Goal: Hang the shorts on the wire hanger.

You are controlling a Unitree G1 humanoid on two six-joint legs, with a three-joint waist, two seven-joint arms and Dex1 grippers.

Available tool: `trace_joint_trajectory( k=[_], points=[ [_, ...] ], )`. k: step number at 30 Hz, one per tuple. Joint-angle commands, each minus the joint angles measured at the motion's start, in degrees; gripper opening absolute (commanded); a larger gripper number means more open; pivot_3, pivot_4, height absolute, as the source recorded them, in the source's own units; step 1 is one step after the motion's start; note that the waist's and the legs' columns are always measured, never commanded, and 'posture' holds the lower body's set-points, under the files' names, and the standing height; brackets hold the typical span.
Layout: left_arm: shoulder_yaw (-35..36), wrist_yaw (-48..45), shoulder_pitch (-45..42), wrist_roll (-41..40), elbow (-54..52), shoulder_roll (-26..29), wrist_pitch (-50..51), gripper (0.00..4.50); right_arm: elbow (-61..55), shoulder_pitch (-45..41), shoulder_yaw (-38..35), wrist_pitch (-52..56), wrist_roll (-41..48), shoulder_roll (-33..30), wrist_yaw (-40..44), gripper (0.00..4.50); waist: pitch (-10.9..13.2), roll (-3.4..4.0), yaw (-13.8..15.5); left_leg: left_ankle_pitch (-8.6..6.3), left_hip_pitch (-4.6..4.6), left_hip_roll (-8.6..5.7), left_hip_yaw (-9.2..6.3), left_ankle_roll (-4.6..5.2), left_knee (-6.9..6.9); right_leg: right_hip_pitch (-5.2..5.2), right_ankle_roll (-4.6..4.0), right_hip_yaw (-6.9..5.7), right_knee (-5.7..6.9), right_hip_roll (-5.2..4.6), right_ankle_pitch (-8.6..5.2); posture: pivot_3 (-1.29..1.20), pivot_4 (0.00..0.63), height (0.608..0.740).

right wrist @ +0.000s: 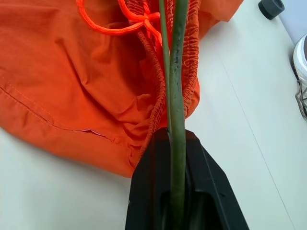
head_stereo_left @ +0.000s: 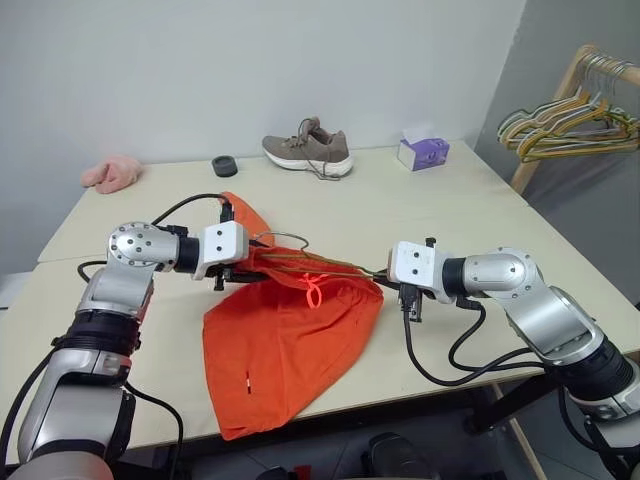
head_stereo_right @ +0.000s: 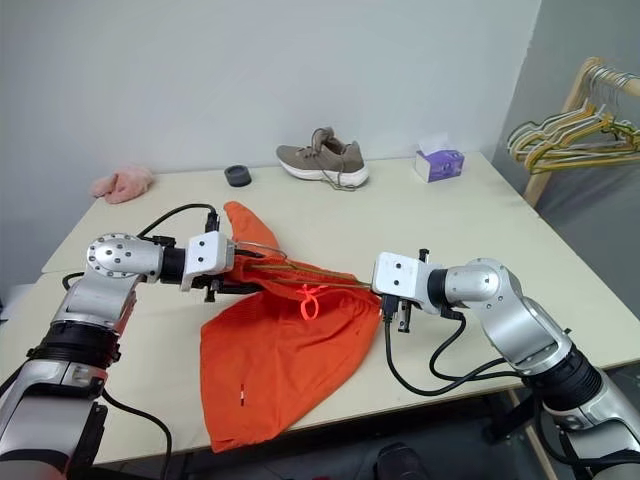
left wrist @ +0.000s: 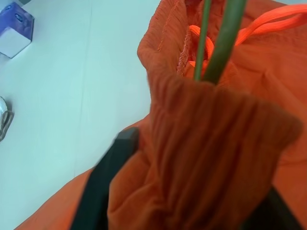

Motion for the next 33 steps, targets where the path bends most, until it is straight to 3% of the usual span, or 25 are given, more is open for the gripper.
trace_joint_trajectory(
  k=[1, 3, 11, 14, 21, 24, 30, 33],
  points=[
    [0.8, -1.0, 0.0, -1.9, -3.3, 0.7, 1.5, 0.69, -1.6, -1.1, -1.8, -3.4, -0.3, -0.1, 0.8, 0.00, 0.0, 0.00, -0.1, 0.00, 0.00, -0.01, 0.00, 0.00, 0.00, 0.00, 0.01, 0.00, 0.00, 0.00, -0.01, -0.30, 0.000, 0.740],
    [1.0, -1.5, 0.4, -2.2, -4.2, 0.8, 2.7, 0.07, -1.2, -0.9, -1.6, -4.2, -0.4, -0.2, 1.1, 0.00, 0.0, 0.00, -0.2, 0.00, 0.00, -0.01, 0.00, 0.00, 0.00, 0.00, 0.02, 0.00, 0.00, 0.00, -0.01, -0.30, 0.000, 0.740],
    [1.7, -3.1, 2.2, -1.9, -5.2, 2.2, 5.5, 0.02, 6.0, -0.1, -3.1, -11.0, -1.0, -2.1, 4.0, 0.00, 0.0, 0.00, -0.3, 0.00, 0.02, -0.01, -0.01, 0.00, 0.02, 0.03, 0.02, 0.00, 0.01, 0.00, -0.01, -0.31, 0.000, 0.740],
    [2.0, -3.4, 2.7, -2.3, -5.5, 2.8, 6.6, 0.00, 9.9, -0.9, -4.9, -14.9, -2.0, -5.1, 5.2, 0.71, 0.0, 0.00, -0.2, 0.00, 0.02, -0.02, -0.01, 0.00, 0.05, 0.05, 0.02, -0.01, 0.00, 0.00, -0.01, -0.31, 0.000, 0.740],
    [2.0, -3.6, 3.3, -3.0, -6.5, 3.9, 8.4, 0.00, 16.7, 0.1, -7.4, -20.1, -3.8, -11.6, 7.9, 3.17, 0.0, 0.01, -0.3, 0.00, 0.03, -0.04, -0.02, 0.00, 0.04, 0.06, 0.03, -0.03, 0.00, -0.06, -0.02, -0.31, 0.000, 0.740],
    [2.9, -2.8, 3.1, -3.9, -6.5, 3.8, 9.8, 0.00, 13.2, 3.9, -10.8, -12.1, 2.8, -8.0, 7.3, 4.26, 0.0, -0.01, -0.3, 0.00, 0.03, -0.02, -0.03, 0.00, 0.05, 0.07, 0.05, -0.03, 0.00, -0.05, -0.03, -0.31, 0.000, 0.740],
    [3.9, -1.9, 3.9, -5.6, -8.4, 4.0, 12.8, 0.00, 4.5, 12.1, -13.6, 2.8, 10.9, 8.7, -4.0, 4.26, 0.0, -0.04, -1.0, 0.00, 0.04, 0.01, -0.10, 0.00, 0.06, 0.08, 0.09, -0.04, 0.11, 0.01, -0.05, -0.31, 0.000, 0.740],
    [4.2, -1.7, 4.4, -5.8, -9.2, 4.3, 13.4, 0.00, 4.2, 13.4, -13.0, 5.8, 10.6, 14.1, -8.5, 4.26, 0.0, -0.01, -1.0, 0.00, 0.06, -0.03, -0.11, 0.00, 0.11, 0.10, 0.10, -0.02, 0.14, 0.01, -0.05, -0.31, 0.000, 0.740]
  ],
)
